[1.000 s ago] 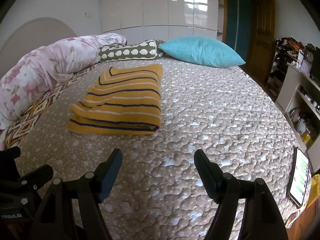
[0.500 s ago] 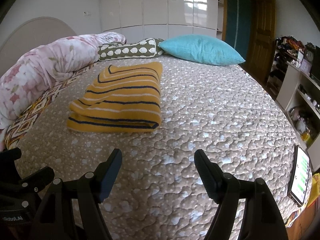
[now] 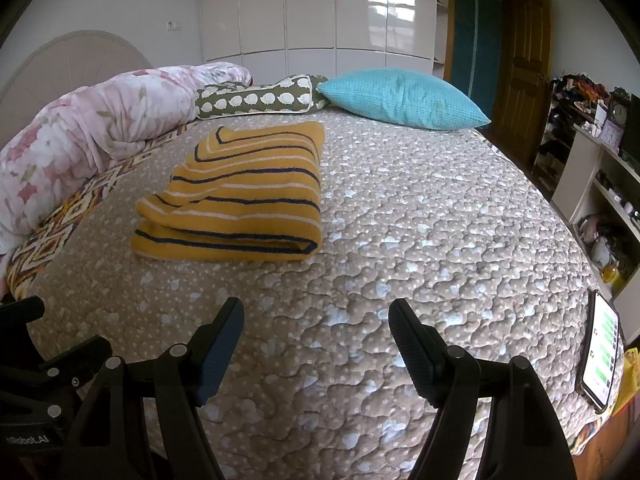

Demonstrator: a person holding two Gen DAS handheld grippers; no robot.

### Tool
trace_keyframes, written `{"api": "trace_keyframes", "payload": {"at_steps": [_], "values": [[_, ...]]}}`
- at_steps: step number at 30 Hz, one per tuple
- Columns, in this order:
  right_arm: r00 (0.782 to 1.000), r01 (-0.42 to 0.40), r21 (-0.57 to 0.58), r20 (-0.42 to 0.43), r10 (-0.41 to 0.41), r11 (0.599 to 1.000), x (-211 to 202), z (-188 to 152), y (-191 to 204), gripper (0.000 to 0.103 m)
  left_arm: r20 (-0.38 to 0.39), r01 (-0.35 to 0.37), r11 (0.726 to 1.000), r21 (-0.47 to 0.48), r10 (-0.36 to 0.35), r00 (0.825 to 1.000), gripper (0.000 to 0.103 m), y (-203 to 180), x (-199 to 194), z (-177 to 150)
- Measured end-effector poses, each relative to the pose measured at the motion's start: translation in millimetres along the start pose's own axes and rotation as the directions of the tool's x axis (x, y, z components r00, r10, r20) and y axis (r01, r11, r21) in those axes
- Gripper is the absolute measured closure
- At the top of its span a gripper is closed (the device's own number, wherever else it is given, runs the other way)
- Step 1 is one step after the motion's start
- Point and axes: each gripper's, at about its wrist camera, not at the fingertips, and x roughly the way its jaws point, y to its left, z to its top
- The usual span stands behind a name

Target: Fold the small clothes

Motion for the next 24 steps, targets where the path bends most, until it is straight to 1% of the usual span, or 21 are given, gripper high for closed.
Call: {"api": "trace_keyframes", "payload": {"at_steps": [24], "values": [[1.0, 0.006, -0.014, -0.006, -0.006, 1.0, 6.1, -2.5, -4.6, 0.023, -0.017, 0.015, 1.0, 0.001, -0.015, 1.0, 0.0, -1.0, 6.6, -2.3]]}}
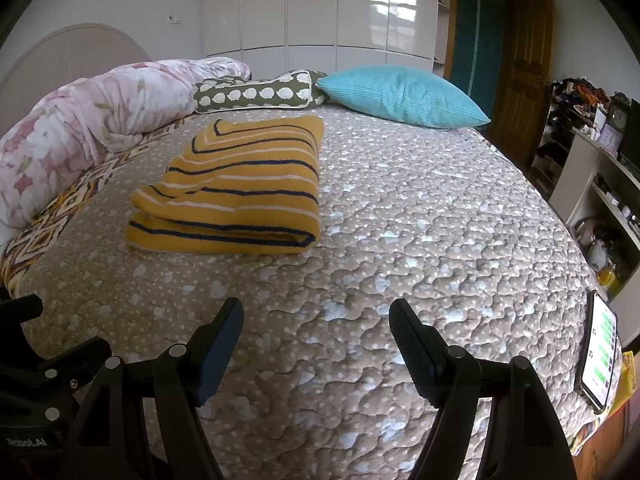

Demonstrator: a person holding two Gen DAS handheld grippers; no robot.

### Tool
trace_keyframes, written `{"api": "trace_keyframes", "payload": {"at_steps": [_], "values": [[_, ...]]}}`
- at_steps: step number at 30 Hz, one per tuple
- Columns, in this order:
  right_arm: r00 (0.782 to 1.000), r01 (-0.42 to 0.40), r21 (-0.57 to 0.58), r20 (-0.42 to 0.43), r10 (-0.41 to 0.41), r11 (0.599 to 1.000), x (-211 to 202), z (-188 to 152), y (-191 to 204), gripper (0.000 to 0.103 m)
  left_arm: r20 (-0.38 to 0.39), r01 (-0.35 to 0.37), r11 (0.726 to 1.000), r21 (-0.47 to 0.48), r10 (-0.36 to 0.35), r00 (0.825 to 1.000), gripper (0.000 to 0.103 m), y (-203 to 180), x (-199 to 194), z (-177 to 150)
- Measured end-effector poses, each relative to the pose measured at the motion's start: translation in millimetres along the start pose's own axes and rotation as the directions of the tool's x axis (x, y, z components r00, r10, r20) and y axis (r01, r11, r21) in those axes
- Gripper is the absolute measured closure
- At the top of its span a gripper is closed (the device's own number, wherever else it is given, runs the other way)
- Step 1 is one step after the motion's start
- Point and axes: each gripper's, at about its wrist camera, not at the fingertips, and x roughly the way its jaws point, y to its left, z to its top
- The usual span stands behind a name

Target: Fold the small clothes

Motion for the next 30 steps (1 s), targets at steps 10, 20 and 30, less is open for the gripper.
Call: {"api": "trace_keyframes", "payload": {"at_steps": [10, 20, 30], "values": [[1.0, 0.006, -0.003, 0.002, -0.006, 1.0, 0, 0, -1, 0.023, 0.001, -0.001, 1.0, 0.002, 0.001, 1.0, 0.0, -2, 0, 0], [1.0, 0.009, -0.016, 0.003, -0.009, 1.0, 3, 1, -2, 0.023, -0.012, 0.005, 1.0, -0.001, -0.005, 1.0, 0.0, 2, 7, 2], [0.998, 0.048, -0.035, -0.04, -0.049, 0.998, 29, 16, -7, 0.023, -0.007, -0.046, 0.999, -0.005, 0.046, 0.999, 0.0, 19, 26, 15]]}}
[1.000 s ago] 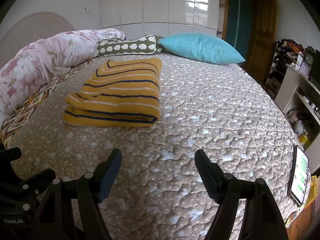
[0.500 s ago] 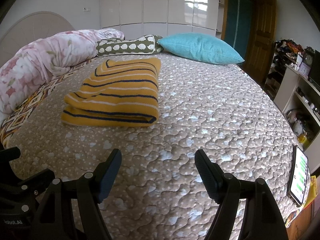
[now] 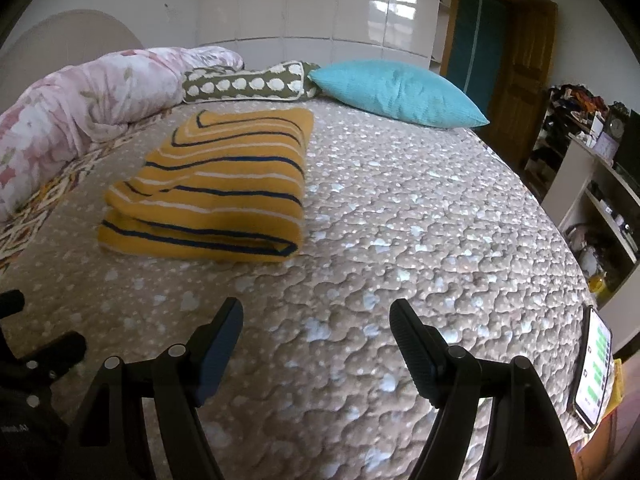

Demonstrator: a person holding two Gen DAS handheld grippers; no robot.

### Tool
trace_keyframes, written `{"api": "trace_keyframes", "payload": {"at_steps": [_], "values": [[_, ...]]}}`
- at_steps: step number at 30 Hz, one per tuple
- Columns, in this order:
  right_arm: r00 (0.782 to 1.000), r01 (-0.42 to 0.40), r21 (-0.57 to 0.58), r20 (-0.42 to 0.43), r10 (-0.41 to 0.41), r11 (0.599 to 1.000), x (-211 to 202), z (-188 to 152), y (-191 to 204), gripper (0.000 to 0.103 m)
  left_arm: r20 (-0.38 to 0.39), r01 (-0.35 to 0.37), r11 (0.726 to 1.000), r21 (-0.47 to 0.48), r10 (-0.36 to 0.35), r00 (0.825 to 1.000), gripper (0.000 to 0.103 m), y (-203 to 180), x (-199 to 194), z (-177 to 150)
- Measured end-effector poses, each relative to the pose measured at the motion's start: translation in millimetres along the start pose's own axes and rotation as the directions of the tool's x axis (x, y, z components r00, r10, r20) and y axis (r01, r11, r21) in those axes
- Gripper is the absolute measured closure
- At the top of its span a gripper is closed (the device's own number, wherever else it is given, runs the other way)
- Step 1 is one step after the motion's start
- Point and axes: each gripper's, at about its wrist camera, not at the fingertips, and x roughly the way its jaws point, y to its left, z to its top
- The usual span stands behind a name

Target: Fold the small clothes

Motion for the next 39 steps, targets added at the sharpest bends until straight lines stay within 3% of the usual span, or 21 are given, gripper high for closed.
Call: {"api": "trace_keyframes", "payload": {"at_steps": [11, 19, 27, 39], "values": [[1.0, -0.013, -0.022, -0.006, 0.013, 1.0, 10, 10, 7, 0.023, 0.021, -0.032, 0.999, 0.006, 0.031, 0.999, 0.0, 11, 12, 15], [1.0, -0.026, -0.04, -0.001, 0.026, 0.999, 14, 19, 17, 0.021, 0.024, -0.01, 1.0, -0.013, 0.011, 1.0, 0.0, 17, 23, 25], [0.999, 0.024, -0.09, -0.022, -0.026, 0.996, 24, 27, 32, 0.02, 0.031, -0.03, 0.999, -0.009, 0.031, 0.999, 0.0, 21, 30, 31], [0.994, 0.076, -0.081, -0.078, -0.082, 0.994, 39, 27, 21, 0.02, 0.032, -0.053, 0.999, -0.007, 0.054, 0.998, 0.0, 21, 42, 39]]}}
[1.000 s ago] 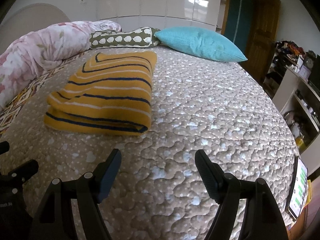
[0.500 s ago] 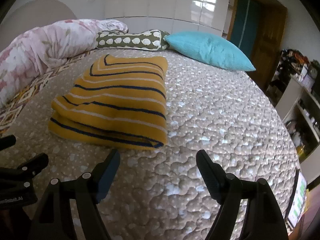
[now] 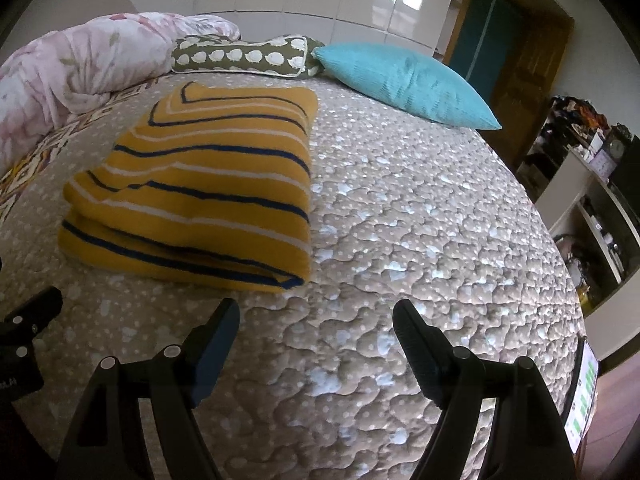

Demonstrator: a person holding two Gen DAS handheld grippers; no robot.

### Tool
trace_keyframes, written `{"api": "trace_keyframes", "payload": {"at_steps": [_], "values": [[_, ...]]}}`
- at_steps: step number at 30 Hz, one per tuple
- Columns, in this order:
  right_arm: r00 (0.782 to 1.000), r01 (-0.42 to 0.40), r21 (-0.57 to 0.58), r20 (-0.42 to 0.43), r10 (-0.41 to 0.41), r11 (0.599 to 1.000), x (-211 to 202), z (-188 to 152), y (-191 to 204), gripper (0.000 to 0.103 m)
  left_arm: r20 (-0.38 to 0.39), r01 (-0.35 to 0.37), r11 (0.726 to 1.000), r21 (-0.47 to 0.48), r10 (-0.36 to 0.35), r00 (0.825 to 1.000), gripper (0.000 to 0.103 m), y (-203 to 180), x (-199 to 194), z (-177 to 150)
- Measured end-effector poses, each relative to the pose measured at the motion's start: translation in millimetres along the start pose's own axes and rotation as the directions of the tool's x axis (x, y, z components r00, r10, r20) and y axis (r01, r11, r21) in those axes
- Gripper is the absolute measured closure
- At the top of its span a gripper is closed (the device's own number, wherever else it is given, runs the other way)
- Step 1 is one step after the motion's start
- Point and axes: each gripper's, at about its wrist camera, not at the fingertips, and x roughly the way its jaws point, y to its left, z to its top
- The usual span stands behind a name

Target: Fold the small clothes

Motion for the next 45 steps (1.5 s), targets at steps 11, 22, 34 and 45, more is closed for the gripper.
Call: {"api": "trace_keyframes", "payload": {"at_steps": [11, 22, 34, 45], "values": [[1.0, 0.007, 0.028, -0.005, -0.007, 1.0, 5, 6, -12, 0.02, 0.028, 0.019, 0.999, 0.044, -0.02, 0.999, 0.0, -27, -2, 13], [1.0, 0.006, 0.059, -0.006, -0.006, 0.998, 5, 3, -21, 0.019, 0.04, 0.012, 0.998, 0.067, -0.014, 0.999, 0.0, -35, -5, 12], [1.0, 0.001, 0.06, -0.013, 0.0, 0.998, 6, 0, -21, 0.019, 0.051, -0.02, 0.995, 0.101, 0.015, 0.999, 0.0, -45, -7, 8], [1.0, -0.016, 0.045, -0.009, 0.016, 0.999, 5, 0, -13, 0.019, 0.05, -0.023, 0.994, 0.106, 0.017, 0.999, 0.0, -45, -7, 5]]}}
